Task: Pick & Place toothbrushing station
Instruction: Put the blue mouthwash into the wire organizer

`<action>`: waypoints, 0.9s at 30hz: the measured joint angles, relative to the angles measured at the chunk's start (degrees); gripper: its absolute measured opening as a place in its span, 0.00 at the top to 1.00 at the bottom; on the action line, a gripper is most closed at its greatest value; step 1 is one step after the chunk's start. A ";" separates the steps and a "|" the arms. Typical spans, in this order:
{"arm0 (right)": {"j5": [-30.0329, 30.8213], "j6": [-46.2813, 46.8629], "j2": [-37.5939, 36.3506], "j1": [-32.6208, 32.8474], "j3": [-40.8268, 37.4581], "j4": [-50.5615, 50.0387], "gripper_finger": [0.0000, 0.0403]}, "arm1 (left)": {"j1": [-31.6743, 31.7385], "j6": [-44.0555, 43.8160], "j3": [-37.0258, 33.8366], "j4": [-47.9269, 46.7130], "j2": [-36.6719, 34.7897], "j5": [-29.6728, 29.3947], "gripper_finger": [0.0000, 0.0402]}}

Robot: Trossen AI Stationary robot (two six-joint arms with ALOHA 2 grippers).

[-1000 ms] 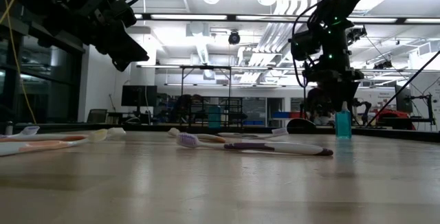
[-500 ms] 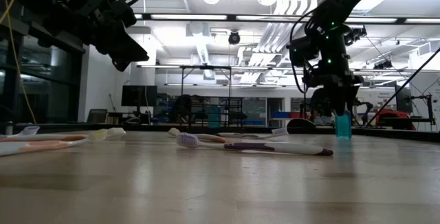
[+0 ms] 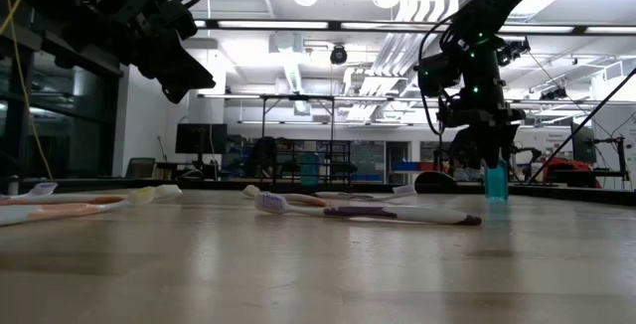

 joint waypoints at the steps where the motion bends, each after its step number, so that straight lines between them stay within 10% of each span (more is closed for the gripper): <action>1: 0.00 0.00 0.00 0.00 0.00 0.00 0.65 | -0.01 0.00 0.00 -0.01 0.00 0.00 0.82; 27: -0.59 -1.67 -0.19 0.07 0.02 -0.55 0.78 | 0.00 -0.02 0.00 0.00 0.00 0.00 0.82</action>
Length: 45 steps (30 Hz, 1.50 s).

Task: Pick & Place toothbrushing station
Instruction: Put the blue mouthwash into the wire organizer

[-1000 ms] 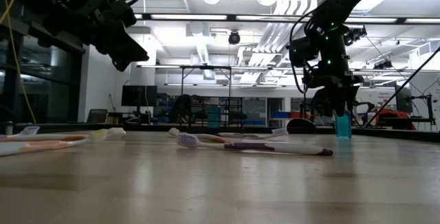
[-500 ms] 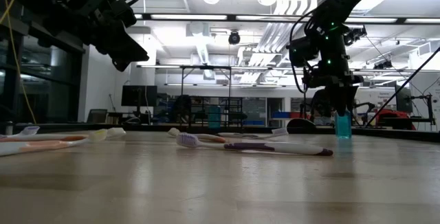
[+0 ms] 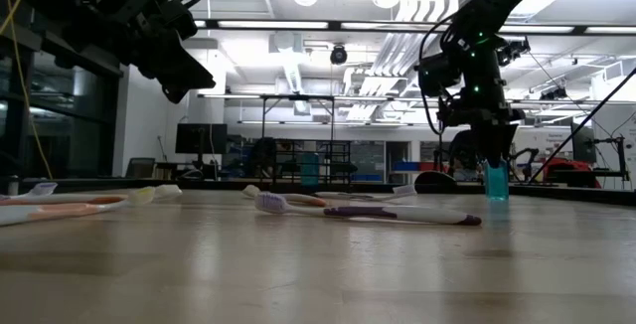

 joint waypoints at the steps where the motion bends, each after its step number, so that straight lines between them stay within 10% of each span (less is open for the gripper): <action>1: -0.13 -0.09 -0.11 0.00 0.00 -0.19 0.78 | 0.01 0.01 0.00 0.01 0.01 0.00 0.82; 45: -1.35 4.15 -3.51 11.03 24.61 -17.63 0.78 | 0.01 0.02 0.00 -0.01 0.01 0.00 0.82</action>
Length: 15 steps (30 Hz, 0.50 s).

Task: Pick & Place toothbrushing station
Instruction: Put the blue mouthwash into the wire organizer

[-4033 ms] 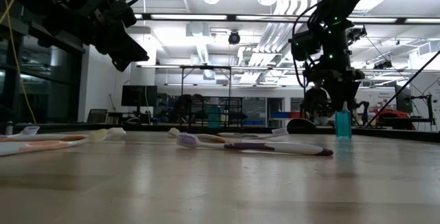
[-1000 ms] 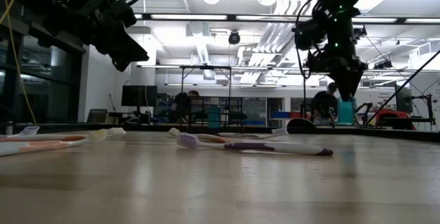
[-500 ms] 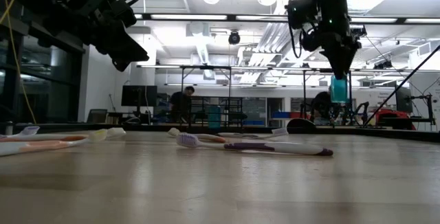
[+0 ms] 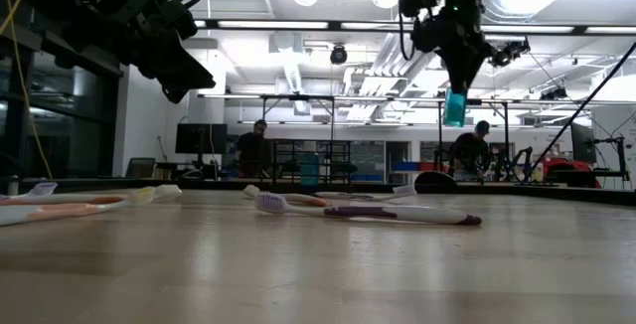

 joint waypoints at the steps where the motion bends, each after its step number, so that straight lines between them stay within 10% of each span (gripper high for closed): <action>1: -0.09 -0.13 0.61 0.20 0.73 -0.04 0.78 | 0.00 -0.02 0.00 0.02 0.00 0.00 0.82; 15: -0.06 -3.16 11.10 1.91 13.23 -1.21 0.78 | 0.00 0.00 0.00 0.02 -0.01 0.00 0.82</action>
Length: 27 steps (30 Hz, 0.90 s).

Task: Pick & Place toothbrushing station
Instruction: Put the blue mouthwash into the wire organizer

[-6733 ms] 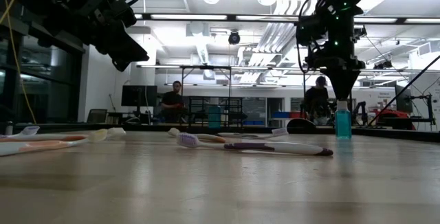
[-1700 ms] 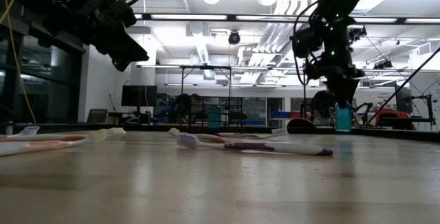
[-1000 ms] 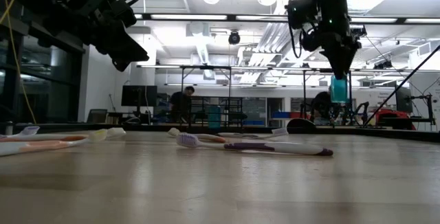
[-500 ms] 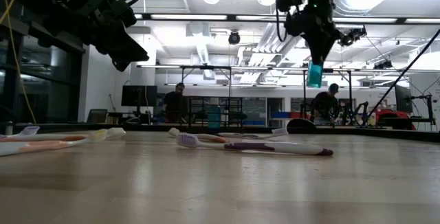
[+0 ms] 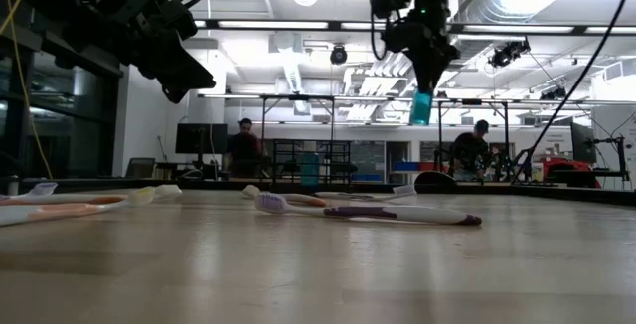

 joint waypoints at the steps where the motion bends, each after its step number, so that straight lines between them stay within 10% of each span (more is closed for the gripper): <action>1: 0.00 -0.26 0.91 0.15 1.15 -0.47 0.78 | -0.02 0.00 0.00 0.00 -0.01 0.00 0.82; 27: 0.77 -13.73 18.27 3.54 25.53 -2.02 0.78 | -0.02 0.00 0.00 0.02 0.01 0.00 0.82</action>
